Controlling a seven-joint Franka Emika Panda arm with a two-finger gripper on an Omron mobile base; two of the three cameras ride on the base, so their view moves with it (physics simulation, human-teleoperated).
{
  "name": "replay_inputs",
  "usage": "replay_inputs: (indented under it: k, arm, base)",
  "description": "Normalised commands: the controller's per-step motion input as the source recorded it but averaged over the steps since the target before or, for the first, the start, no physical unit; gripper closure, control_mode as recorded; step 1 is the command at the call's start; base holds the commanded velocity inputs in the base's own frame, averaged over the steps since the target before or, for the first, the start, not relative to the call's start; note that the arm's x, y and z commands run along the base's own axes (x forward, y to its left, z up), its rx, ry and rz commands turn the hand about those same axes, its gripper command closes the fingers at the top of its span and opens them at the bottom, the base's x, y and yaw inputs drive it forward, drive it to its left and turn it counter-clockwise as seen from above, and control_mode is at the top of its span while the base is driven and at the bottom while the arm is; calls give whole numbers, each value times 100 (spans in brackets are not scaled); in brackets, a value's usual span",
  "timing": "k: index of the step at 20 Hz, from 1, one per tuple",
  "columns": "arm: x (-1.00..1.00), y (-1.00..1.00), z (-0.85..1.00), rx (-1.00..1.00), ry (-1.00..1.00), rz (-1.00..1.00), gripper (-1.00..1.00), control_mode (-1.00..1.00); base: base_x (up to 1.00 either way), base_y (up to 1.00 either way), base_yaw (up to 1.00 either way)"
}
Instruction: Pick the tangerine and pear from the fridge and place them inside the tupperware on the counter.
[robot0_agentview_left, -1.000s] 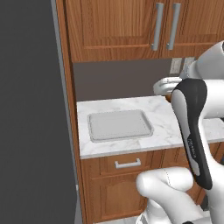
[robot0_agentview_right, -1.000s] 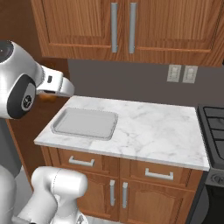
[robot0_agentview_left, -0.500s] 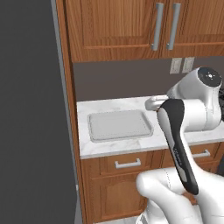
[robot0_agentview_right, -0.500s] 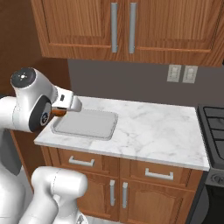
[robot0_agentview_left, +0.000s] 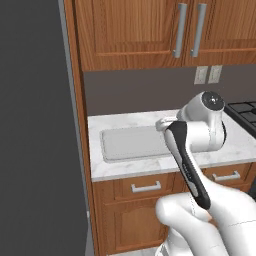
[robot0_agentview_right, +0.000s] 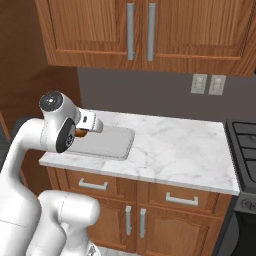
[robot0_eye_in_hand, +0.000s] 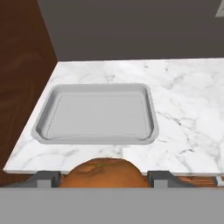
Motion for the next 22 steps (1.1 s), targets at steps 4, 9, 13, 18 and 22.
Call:
replay_inputs:
  k: [4,9,13,18,22]
  arm:
    - [73,0,-45,0,6,0,100,-100]
    - [67,0,-45,0,5,0,100,-100]
    - [61,0,-38,0,5,0,100,-100]
    - [57,0,-35,0,7,0,100,-100]
    - [51,0,-33,0,5,0,100,-100]
  base:
    - [0,0,0]
    - [0,0,0]
    - [0,0,0]
    - [0,0,0]
    - [0,0,0]
